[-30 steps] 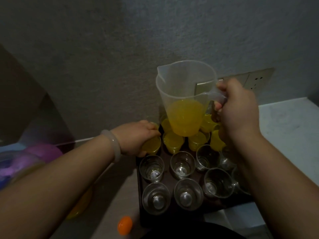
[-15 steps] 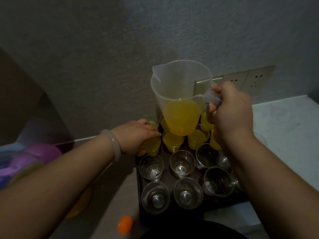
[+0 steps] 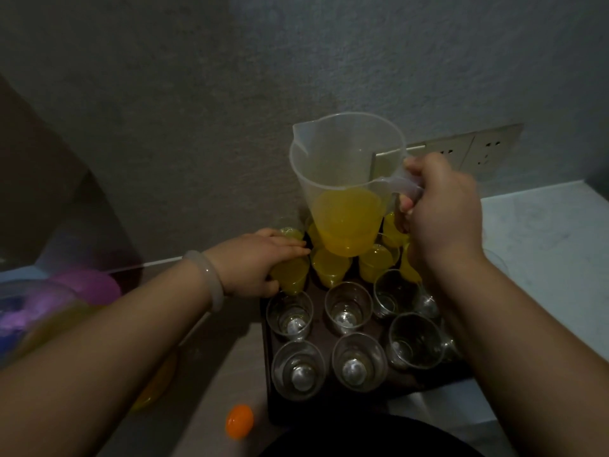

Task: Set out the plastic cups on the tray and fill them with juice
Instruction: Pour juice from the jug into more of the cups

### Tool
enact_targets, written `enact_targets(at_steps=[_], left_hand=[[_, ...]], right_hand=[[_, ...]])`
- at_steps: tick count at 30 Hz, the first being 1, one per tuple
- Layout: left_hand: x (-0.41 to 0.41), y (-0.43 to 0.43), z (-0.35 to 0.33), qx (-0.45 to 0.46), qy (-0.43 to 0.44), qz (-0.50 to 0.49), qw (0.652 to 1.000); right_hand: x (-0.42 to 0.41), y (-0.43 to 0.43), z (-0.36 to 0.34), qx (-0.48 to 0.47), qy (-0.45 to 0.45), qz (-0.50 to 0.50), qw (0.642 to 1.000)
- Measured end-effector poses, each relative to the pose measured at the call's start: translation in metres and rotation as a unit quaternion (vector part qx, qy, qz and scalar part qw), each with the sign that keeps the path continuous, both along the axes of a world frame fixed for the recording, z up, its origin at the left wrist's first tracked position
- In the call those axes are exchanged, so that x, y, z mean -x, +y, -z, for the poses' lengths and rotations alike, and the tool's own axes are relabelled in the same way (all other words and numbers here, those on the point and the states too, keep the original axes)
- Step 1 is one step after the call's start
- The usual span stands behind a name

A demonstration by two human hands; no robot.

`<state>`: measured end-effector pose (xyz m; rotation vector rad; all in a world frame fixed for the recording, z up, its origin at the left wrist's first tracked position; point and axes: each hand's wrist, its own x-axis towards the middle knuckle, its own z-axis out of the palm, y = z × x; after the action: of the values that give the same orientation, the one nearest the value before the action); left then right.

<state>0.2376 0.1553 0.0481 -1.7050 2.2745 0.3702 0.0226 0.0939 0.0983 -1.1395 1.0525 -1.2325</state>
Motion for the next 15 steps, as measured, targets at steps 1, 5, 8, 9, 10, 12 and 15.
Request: enact_targets(at_steps=[1, 5, 8, 9, 10, 12, 15], left_hand=[[-0.002, 0.005, -0.001, 0.013, 0.021, -0.006, 1.0], [-0.004, 0.027, -0.006, 0.075, 0.085, -0.003, 0.994], [0.001, 0.038, -0.005, 0.051, 0.063, 0.034, 0.996], [0.003, 0.04, -0.004, 0.035, 0.049, 0.04, 0.997], [0.004, 0.041, -0.004, 0.024, 0.041, 0.047, 0.998], [0.008, 0.041, -0.003, 0.009, 0.035, 0.054, 0.998], [0.014, 0.041, 0.001, -0.009, 0.014, 0.067, 0.998]], right_hand=[[0.0, 0.001, -0.001, -0.003, -0.004, -0.001, 1.0], [0.002, 0.003, 0.0, 0.001, 0.002, 0.01, 1.0], [0.002, 0.002, 0.0, 0.005, 0.012, 0.019, 1.0], [0.002, 0.002, -0.001, 0.005, 0.013, 0.021, 1.0], [0.002, 0.002, -0.001, 0.003, 0.013, 0.023, 1.0], [0.003, 0.003, -0.001, 0.002, 0.006, 0.027, 1.0], [0.004, 0.003, -0.001, 0.017, 0.039, 0.03, 0.999]])
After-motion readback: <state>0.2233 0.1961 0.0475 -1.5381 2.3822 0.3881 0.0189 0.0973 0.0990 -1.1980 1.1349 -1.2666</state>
